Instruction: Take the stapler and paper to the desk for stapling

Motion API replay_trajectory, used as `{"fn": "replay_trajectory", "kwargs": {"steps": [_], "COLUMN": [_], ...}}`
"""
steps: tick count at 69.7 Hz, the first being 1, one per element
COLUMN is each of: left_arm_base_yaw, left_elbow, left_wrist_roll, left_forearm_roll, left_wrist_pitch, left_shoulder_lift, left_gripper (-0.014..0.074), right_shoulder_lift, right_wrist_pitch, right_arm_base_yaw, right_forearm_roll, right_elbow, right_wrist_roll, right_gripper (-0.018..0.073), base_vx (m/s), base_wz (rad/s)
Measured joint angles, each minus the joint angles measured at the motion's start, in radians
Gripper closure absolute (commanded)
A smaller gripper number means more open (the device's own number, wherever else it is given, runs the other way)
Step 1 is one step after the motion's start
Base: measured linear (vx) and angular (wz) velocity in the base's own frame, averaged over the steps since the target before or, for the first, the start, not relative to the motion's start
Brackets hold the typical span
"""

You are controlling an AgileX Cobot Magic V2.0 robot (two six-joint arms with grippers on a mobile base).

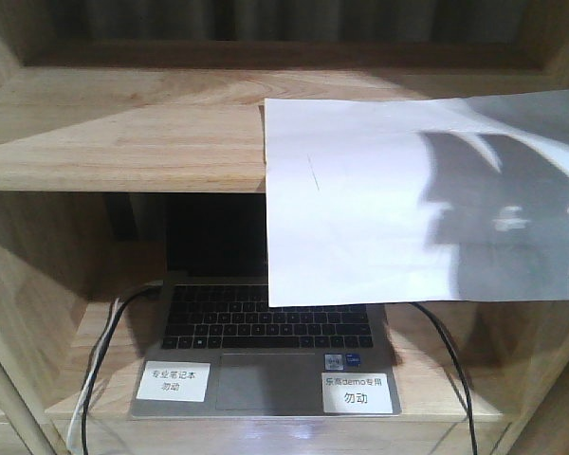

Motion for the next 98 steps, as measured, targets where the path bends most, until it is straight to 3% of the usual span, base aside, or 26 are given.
{"fn": "replay_trajectory", "kwargs": {"steps": [13,35,58,64,90,98], "left_arm_base_yaw": [0.000,0.000,0.000,0.000,0.000,0.000], "left_elbow": [0.000,0.000,0.000,0.000,0.000,0.000], "left_wrist_roll": [0.000,0.000,0.000,0.000,0.000,0.000], "left_forearm_roll": [0.000,0.000,0.000,0.000,0.000,0.000], "left_wrist_pitch": [0.000,0.000,0.000,0.000,0.000,0.000], "left_shoulder_lift": [0.000,0.000,0.000,0.000,0.000,0.000], "left_gripper": [0.0603,0.0603,0.0603,0.0603,0.0603,0.0603], "right_shoulder_lift": [-0.041,-0.206,-0.463,-0.508,-0.555,-0.555], "right_wrist_pitch": [-0.066,-0.231,-0.256,-0.261,-0.261,-0.266], "right_arm_base_yaw": [0.000,0.000,0.009,0.048,0.362,0.427], "right_forearm_roll": [-0.020,-0.007,-0.006,-0.006,-0.006,-0.006], "right_elbow": [0.084,0.427,0.721,0.778,0.949,0.989], "right_wrist_roll": [-0.006,-0.002,-0.007,-0.020,-0.030,-0.032], "right_gripper": [-0.0045,-0.0035,-0.0035,-0.0035,-0.0035,-0.0035], "base_vx": [0.00,0.00,0.00,0.00,0.00,0.00], "base_wz": [0.00,0.00,0.00,0.00,0.00,0.00]}}
